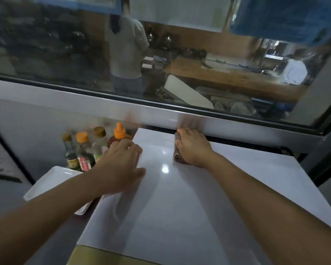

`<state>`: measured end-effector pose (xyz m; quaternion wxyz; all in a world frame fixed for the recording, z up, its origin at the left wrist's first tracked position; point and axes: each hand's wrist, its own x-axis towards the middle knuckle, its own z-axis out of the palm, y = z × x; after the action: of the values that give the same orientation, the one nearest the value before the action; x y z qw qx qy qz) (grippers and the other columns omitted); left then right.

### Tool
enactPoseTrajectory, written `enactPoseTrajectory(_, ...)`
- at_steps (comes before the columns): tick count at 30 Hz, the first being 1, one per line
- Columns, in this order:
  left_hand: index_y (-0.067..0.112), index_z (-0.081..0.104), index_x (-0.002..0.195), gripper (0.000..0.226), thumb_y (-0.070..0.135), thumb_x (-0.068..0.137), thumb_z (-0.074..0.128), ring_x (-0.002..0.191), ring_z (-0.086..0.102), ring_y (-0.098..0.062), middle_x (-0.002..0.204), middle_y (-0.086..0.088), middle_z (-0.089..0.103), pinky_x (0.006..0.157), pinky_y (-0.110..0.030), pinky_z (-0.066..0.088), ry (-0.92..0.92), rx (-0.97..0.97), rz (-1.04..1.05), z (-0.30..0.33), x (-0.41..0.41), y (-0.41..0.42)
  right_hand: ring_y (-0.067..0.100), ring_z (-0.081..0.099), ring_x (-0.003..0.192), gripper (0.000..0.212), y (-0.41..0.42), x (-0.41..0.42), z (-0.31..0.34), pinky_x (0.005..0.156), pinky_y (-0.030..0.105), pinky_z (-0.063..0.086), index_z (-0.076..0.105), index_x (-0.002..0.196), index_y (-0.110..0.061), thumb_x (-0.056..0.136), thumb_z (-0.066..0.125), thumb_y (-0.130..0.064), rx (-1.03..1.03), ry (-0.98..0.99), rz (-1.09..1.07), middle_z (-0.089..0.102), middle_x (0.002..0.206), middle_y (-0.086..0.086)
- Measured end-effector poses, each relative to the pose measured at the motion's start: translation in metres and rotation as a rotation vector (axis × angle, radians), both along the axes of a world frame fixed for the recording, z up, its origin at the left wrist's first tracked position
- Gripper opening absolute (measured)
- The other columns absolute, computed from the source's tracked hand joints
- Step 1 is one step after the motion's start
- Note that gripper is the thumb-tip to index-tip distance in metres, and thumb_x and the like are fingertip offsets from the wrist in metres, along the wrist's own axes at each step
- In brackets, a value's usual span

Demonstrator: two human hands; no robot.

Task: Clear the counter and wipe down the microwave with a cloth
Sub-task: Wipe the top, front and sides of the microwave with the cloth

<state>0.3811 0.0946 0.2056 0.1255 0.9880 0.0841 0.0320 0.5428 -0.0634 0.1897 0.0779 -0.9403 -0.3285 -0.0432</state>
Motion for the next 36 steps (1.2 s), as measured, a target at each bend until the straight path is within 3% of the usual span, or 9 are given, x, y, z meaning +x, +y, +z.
enactPoseTrajectory(5,0.017,0.045,0.129,0.055,0.035,0.083,0.066,0.117,0.042,-0.017,0.129,-0.001,0.043,0.1,-0.029,0.037,-0.067,-0.147,-0.041,-0.002,-0.01,0.013,0.026,0.044,0.114,0.032,0.019,-0.009,0.0,0.1,0.038,0.032,0.047,0.119,-0.012,0.098,0.028,-0.027,0.022,-0.006,-0.019,0.05,0.126,0.01)
enactPoseTrajectory(9,0.016,0.045,0.129,0.059,0.03,0.078,0.073,0.11,0.048,-0.016,0.123,0.0,0.047,0.095,-0.028,0.041,-0.105,-0.256,-0.017,-0.001,-0.015,0.02,0.023,0.041,0.118,0.032,0.053,-0.027,-0.002,0.103,0.034,0.029,0.048,0.122,-0.01,0.097,0.033,-0.023,0.129,0.003,0.123,0.047,0.129,0.008)
enactPoseTrajectory(14,0.019,0.047,0.111,0.044,0.028,0.077,0.073,0.096,0.049,-0.014,0.109,0.004,0.052,0.082,-0.025,0.041,-0.124,-0.299,-0.018,-0.007,-0.029,0.032,0.024,0.035,0.133,0.042,0.086,-0.027,0.002,0.112,0.035,0.024,0.04,0.138,-0.01,0.1,0.03,-0.027,0.101,0.051,0.201,0.041,0.144,0.009)
enactPoseTrajectory(18,0.021,0.045,0.106,0.039,0.027,0.078,0.072,0.097,0.053,-0.016,0.107,0.004,0.055,0.086,-0.034,0.046,-0.105,-0.342,-0.015,-0.008,-0.036,0.033,0.024,0.048,0.114,0.03,0.093,-0.027,0.008,0.101,0.037,0.037,0.058,0.115,-0.011,0.099,0.035,-0.022,0.104,0.043,0.312,0.056,0.122,0.007)
enactPoseTrajectory(23,0.02,0.043,0.116,0.046,0.019,0.078,0.07,0.095,0.054,-0.015,0.108,0.004,0.052,0.077,-0.027,0.044,-0.153,-0.345,0.033,-0.006,-0.045,0.033,0.022,0.05,0.099,0.022,0.087,-0.047,0.014,0.096,0.037,0.037,0.062,0.096,-0.008,0.095,0.04,-0.01,0.14,0.059,0.417,0.061,0.102,0.006)
enactPoseTrajectory(27,0.015,0.046,0.116,0.04,0.014,0.079,0.062,0.095,0.053,-0.019,0.107,-0.003,0.051,0.074,-0.026,0.04,-0.236,-0.362,0.038,-0.003,-0.053,0.039,0.021,0.049,0.089,0.018,0.072,-0.098,0.014,0.087,0.039,0.04,0.063,0.087,-0.007,0.087,0.047,0.001,0.168,0.075,0.539,0.061,0.093,0.008)
enactPoseTrajectory(30,0.01,0.046,0.116,0.039,0.005,0.079,0.058,0.093,0.051,-0.02,0.109,-0.007,0.049,0.075,-0.026,0.04,-0.245,-0.361,0.074,-0.002,-0.058,0.044,0.018,0.049,0.103,0.02,0.054,-0.131,0.012,0.096,0.033,0.039,0.064,0.1,-0.013,0.089,0.049,-0.005,0.182,0.097,0.608,0.06,0.108,0.004)
enactPoseTrajectory(33,0.006,0.045,0.118,0.04,0.003,0.081,0.06,0.093,0.05,-0.021,0.112,-0.01,0.05,0.077,-0.028,0.04,-0.256,-0.353,0.08,-0.004,-0.06,0.042,0.007,0.028,0.137,0.038,0.026,-0.142,0.007,0.116,0.024,0.016,0.049,0.133,-0.024,0.096,0.043,-0.02,0.106,0.093,0.665,0.043,0.144,-0.006)
enactPoseTrajectory(36,0.009,0.045,0.119,0.04,0.003,0.081,0.058,0.098,0.051,-0.023,0.115,-0.009,0.049,0.079,-0.028,0.038,-0.236,-0.365,0.099,-0.003,-0.055,0.033,0.005,0.019,0.142,0.047,0.0,-0.125,0.009,0.118,0.022,0.012,0.036,0.144,-0.024,0.097,0.039,-0.02,0.109,0.129,0.615,0.03,0.153,-0.009)
